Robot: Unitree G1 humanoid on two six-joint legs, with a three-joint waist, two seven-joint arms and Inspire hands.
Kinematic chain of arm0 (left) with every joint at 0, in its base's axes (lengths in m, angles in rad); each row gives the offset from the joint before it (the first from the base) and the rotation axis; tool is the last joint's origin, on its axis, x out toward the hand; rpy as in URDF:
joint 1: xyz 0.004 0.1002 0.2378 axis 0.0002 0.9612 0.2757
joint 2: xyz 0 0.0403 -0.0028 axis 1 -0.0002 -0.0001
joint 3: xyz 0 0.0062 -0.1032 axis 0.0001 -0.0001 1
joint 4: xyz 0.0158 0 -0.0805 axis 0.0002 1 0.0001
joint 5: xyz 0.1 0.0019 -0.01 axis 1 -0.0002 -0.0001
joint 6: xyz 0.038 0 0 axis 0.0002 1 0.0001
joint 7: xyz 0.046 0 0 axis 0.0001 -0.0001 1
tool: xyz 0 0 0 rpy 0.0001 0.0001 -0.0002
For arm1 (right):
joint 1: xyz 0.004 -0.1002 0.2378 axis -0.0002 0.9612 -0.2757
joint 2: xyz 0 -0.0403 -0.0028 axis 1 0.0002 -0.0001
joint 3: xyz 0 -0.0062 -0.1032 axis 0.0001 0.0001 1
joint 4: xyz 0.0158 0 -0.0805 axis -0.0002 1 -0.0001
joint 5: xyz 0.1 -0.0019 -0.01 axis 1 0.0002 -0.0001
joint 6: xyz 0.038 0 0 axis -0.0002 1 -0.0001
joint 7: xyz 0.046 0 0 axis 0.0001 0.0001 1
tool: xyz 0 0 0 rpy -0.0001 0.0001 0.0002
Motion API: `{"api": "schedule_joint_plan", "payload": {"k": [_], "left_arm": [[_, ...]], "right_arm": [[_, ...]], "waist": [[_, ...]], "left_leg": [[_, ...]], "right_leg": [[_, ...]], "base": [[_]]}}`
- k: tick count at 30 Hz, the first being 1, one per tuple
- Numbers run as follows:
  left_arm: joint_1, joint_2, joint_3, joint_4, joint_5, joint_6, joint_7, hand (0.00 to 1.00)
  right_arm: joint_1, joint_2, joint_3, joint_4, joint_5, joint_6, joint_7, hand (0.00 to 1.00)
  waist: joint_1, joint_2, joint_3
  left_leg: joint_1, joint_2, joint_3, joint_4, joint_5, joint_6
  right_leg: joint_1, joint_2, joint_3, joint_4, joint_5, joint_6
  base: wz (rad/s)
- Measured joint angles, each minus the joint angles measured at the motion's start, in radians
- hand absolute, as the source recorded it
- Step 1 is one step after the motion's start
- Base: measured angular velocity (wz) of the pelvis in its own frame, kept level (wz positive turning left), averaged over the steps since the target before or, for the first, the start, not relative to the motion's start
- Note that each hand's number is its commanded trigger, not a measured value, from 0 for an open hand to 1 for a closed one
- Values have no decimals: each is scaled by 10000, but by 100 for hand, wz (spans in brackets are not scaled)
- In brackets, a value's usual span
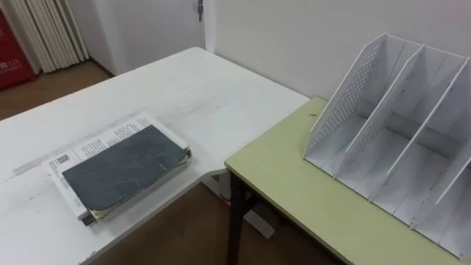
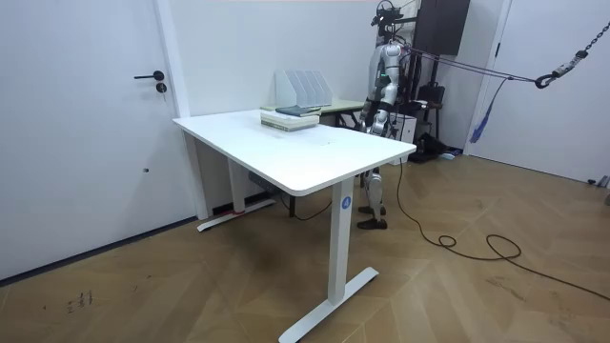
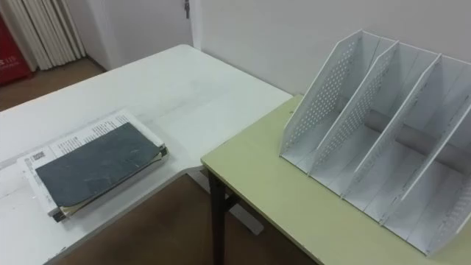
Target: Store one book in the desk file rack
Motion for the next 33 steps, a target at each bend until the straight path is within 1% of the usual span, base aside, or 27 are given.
{"api": "schedule_joint_plan", "payload": {"k": [6,15,19,22,25,28,30,32,33], "left_arm": [[-1,0,-7,1,9,0,1,0],[-1,-2,-293,-11,6,-61,267,0],[22,-25,-321,-27,16,-216,318,0],[-76,-71,-488,-57,81,-321,494,0],[-170,-128,-548,-36,424,-499,690,0],[-273,-129,-833,-34,864,-642,772,0],[-276,-135,-939,-247,1511,-687,782,0],[-303,-138,-1443,-718,2433,-717,941,0],[-326,-139,-1589,-777,2604,-731,976,0]], "right_arm": [[-7,2,24,5,13,-99,-26,0],[-3,13,8,-1,-4,-201,-283,0],[10,37,18,-3,3,-322,-454,0],[21,54,21,-6,2,-436,-547,0],[12,61,115,36,2,-607,-545,0],[-57,55,200,236,1,-772,-539,0],[-81,55,239,344,2,-871,-525,0],[-172,55,403,425,3,-980,-527,0],[-205,58,447,431,4,-987,-525,0]], "waist": [[22,6,-3],[-6,64,-6],[2,73,-11],[-32,111,-13],[-22,131,-14],[-35,143,-12],[-50,142,-6],[-144,127,7],[-191,125,7]], "left_leg": [[3,2,0,1,0,0],[-3,2,38,-24,0,0],[-19,5,120,-37,0,1],[-48,7,148,-35,0,1],[-42,11,171,-37,0,1],[-8,9,120,-31,1,1],[-17,4,133,-29,1,2],[-30,0,133,-31,3,5],[-25,0,133,-31,3,5]], "right_leg": [[-4,0,-1,4,0,0],[-13,4,7,-1,-1,-1],[-57,5,77,3,-1,0],[-111,-1,113,18,1,2],[-115,3,136,19,1,2],[-96,2,134,22,1,1],[-93,1,123,23,1,2],[-97,-9,95,22,0,3],[-93,-12,95,24,0,4]], "base": [[0],[0],[-5],[-3],[0],[0],[2],[4],[0]]}}
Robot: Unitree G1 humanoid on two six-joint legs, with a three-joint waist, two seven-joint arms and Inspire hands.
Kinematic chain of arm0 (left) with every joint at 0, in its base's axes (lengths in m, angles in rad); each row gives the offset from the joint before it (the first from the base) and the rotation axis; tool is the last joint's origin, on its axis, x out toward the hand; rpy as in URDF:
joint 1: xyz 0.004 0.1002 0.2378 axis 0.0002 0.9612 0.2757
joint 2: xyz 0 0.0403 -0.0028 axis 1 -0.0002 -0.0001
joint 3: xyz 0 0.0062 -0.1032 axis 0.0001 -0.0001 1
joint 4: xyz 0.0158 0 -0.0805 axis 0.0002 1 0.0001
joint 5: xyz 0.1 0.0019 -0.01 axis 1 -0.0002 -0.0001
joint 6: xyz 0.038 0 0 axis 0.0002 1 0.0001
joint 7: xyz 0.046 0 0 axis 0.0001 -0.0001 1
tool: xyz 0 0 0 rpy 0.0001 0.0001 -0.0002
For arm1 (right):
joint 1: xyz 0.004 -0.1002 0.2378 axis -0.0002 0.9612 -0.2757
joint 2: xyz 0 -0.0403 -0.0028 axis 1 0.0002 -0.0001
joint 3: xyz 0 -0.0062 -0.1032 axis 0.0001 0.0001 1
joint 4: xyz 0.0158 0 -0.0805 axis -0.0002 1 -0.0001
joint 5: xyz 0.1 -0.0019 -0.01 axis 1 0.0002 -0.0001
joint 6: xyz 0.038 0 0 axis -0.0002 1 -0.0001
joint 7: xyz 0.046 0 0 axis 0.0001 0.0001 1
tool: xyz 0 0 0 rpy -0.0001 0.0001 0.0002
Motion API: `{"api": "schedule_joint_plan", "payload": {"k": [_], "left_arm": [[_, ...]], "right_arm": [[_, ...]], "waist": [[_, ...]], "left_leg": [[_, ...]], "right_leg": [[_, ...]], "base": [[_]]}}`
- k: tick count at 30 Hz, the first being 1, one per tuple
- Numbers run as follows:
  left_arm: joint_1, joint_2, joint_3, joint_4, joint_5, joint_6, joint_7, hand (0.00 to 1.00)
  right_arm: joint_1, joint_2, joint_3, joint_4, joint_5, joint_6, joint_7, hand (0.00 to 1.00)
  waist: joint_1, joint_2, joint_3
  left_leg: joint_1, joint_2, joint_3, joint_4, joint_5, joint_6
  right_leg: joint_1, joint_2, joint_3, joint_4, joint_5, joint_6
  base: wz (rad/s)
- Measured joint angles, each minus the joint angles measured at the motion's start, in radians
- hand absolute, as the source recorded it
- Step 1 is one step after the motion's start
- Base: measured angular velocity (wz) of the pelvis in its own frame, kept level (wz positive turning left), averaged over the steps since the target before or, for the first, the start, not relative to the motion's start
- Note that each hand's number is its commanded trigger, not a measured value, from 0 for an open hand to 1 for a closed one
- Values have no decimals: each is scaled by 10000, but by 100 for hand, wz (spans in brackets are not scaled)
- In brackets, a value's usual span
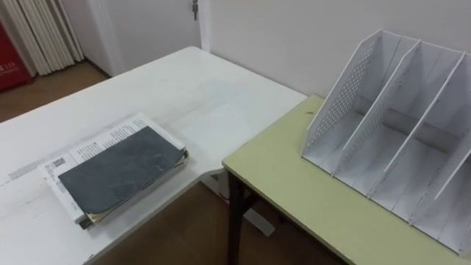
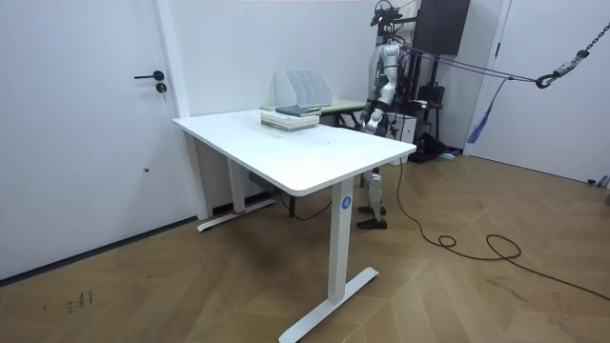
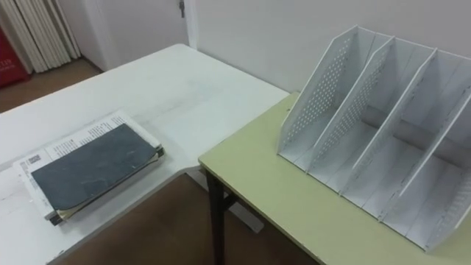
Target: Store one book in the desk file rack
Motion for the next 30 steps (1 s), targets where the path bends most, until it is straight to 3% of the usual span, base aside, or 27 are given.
{"api": "schedule_joint_plan", "payload": {"k": [5,8,11,16,17,21,25,30], "left_arm": [[-54,-24,-1158,-1110,1825,-61,-15,0],[-67,-125,-1769,-2458,3348,-32,-77,0],[-106,-124,-2541,-3674,4533,41,-111,0],[-361,-99,-3573,-4678,5400,46,-111,0],[-358,-99,-3650,-4954,5528,46,-111,0],[-337,41,-3931,-6354,5726,45,-54,0],[-339,123,-3954,-7598,6087,-165,738,0],[-326,384,-3987,-8754,6805,-177,1332,0]], "right_arm": [[-94,3,238,-23,9,-112,91,0],[-228,-3,232,-29,-214,-182,106,0],[-377,-26,369,-27,-345,-180,138,0],[-516,-42,716,17,-346,-218,65,0],[-558,-41,733,27,-330,-241,45,0],[-600,-41,820,120,-98,-288,71,0],[-591,-37,871,249,91,-300,77,0],[-588,-42,796,309,79,-295,113,0]], "waist": [[-374,-44,17],[-439,-63,133],[-604,-63,125],[-761,-56,122],[-812,33,66],[-909,-8,89],[-942,1,91],[-945,-45,116]], "left_leg": [[20,-2,-3,37,1,1],[-8,7,56,57,1,1],[6,8,92,72,1,1],[-56,5,98,80,1,1],[-130,5,83,115,1,1],[-118,4,68,171,2,0],[-40,7,-9,162,2,0],[-35,3,-32,151,2,0]], "right_leg": [[3,-2,41,5,0,2],[-31,10,128,21,0,1],[-28,7,139,8,0,1],[6,10,140,0,3,2],[-36,7,101,-4,4,0],[-3,5,3,3,6,-3],[95,8,-12,6,7,-3],[84,18,-61,-22,5,-4]], "base": [[0],[-6],[-1],[1],[7],[9],[1],[4]]}}
